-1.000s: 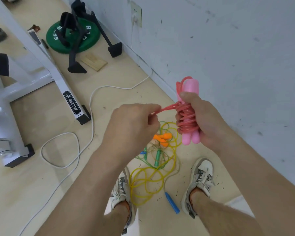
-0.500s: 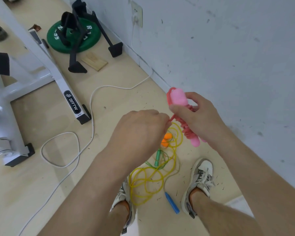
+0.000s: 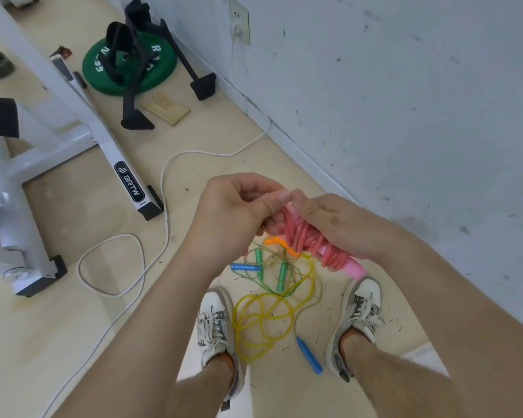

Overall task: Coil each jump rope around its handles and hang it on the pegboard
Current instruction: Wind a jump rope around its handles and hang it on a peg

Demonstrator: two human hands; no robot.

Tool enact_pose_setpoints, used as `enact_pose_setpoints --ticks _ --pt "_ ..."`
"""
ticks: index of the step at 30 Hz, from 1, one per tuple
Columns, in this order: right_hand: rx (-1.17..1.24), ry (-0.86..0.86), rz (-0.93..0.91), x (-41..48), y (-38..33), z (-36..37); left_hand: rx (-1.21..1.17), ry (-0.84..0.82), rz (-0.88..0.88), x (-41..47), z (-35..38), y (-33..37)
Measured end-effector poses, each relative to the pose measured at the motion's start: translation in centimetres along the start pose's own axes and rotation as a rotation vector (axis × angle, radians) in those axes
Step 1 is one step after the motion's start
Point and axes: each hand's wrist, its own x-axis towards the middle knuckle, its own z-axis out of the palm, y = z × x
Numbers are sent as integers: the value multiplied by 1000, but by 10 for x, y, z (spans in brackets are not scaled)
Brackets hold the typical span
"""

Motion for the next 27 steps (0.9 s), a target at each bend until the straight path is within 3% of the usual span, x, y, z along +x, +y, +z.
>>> enact_pose_setpoints --ticks 3,9,13,17,23,27 --pt "44 -72 -4 0 0 3 -14 -4 -15 3 -2 -1" --pt "-49 -20 13 0 6 -3 188 -53 41 0 -10 2" --pt "154 57 -6 -1 4 -4 -69 -3 35 -1 -10 4" --pt "171 60 -21 3 0 5 -244 115 9 3 -6 3" --pt "64 -175 -44 1 2 3 5 -128 -59 6 -21 -1" --pt "25 -393 -45 -3 -2 3 -172 -563 -155 9 -42 -8"
